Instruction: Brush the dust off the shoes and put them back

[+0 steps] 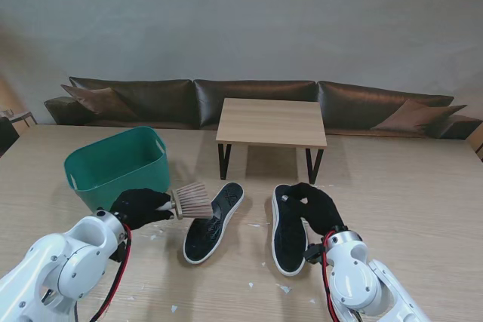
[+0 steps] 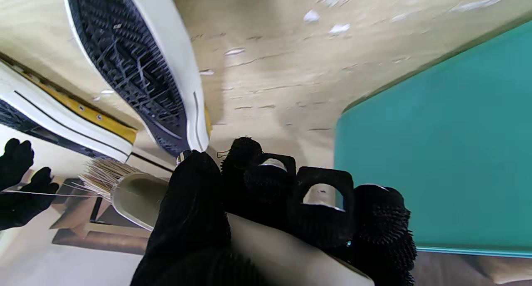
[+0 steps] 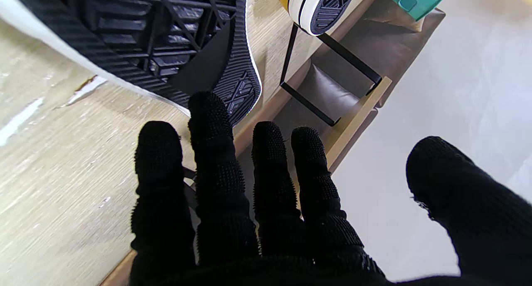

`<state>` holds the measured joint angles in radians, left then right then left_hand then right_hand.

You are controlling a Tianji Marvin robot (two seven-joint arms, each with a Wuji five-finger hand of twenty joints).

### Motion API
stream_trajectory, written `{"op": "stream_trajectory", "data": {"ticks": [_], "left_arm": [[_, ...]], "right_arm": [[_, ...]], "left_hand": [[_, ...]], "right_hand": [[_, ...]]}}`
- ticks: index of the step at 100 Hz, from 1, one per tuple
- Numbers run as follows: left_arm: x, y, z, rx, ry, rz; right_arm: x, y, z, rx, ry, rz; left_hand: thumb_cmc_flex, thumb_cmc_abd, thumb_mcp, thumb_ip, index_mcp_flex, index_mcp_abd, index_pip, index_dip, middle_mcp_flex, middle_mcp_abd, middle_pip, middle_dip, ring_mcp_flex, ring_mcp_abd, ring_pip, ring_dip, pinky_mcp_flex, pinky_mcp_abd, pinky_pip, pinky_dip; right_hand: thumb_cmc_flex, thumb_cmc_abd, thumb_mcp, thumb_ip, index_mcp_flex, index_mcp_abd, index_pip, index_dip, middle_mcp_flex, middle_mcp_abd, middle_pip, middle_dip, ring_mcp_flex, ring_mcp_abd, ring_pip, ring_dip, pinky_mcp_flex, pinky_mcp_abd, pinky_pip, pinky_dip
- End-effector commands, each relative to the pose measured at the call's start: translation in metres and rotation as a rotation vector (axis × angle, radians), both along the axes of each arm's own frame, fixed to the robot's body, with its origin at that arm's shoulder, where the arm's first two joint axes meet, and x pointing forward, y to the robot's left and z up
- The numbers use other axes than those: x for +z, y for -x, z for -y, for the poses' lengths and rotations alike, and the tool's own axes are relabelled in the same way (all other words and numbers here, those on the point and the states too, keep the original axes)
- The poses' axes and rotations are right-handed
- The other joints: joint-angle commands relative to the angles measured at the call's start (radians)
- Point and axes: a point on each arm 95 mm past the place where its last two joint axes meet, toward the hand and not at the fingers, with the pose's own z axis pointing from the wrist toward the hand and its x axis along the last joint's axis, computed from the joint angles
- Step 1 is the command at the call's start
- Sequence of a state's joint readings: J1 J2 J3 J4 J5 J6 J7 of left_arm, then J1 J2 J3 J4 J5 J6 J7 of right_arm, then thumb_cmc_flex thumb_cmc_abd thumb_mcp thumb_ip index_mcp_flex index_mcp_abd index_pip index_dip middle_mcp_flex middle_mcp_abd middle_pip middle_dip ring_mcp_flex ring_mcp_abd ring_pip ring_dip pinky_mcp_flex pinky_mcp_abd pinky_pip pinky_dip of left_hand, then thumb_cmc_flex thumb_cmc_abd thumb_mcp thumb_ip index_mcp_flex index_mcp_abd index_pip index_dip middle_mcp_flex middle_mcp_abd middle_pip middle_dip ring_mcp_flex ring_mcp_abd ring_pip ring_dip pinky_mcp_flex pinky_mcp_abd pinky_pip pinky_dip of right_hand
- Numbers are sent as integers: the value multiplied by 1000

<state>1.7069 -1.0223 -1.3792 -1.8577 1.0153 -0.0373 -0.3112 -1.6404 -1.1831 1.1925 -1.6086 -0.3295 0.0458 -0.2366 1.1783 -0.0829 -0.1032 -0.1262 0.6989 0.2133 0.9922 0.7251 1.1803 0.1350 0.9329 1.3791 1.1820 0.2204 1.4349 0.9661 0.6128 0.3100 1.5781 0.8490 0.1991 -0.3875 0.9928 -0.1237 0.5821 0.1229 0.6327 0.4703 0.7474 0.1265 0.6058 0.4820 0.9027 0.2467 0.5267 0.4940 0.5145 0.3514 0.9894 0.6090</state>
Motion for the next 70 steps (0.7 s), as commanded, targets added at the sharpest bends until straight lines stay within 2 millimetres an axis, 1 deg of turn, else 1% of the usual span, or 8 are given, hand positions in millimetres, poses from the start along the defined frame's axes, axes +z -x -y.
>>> {"op": "stream_trajectory", "data": {"ticks": [1,19,35,53,70], "left_arm": [[3,-7,7,-11,14,-6],[-2,-29,27,-37,20,-31],[-12,-46,38,-35,28,-96],[-24,-59,41,-23,16,-164],[-36,-61,39,-5,8,-211]], "right_arm": [[3,1,-4,8,-7,2],[6,0,-3,-3,-8,11],[6,-2,-3,-10,-11,14],[7,-3,-2,-11,-13,13],[7,-3,-2,-12,-14,13]], "left_hand": [[113,23,57,25,25,-10,18,5,56,-14,25,20,59,31,68,7,15,20,73,18],[112,27,54,25,25,-6,13,4,56,-15,24,19,60,28,68,6,17,18,74,19],[113,28,55,28,25,-3,8,3,54,-12,20,17,60,29,68,5,17,20,74,20],[112,29,53,29,26,-2,3,4,52,-11,18,16,58,29,67,5,15,19,72,20],[112,29,53,31,27,0,-1,5,51,-6,16,14,56,34,66,5,14,18,71,20]], "right_hand": [[-10,27,0,20,-25,0,12,-10,-38,11,14,-10,-12,-2,8,2,-191,14,-17,-9],[-9,26,2,20,-24,0,13,-10,-39,11,14,-11,-12,-2,9,2,-191,14,-16,-9],[-7,25,3,20,-23,2,13,-10,-39,12,14,-11,-12,-3,9,2,-191,14,-17,-9],[-8,26,3,19,-24,1,12,-10,-37,13,14,-11,-12,-2,10,2,-191,15,-17,-9],[-8,26,1,19,-24,2,12,-10,-38,13,14,-11,-11,-2,10,2,-191,15,-17,-9]]}}
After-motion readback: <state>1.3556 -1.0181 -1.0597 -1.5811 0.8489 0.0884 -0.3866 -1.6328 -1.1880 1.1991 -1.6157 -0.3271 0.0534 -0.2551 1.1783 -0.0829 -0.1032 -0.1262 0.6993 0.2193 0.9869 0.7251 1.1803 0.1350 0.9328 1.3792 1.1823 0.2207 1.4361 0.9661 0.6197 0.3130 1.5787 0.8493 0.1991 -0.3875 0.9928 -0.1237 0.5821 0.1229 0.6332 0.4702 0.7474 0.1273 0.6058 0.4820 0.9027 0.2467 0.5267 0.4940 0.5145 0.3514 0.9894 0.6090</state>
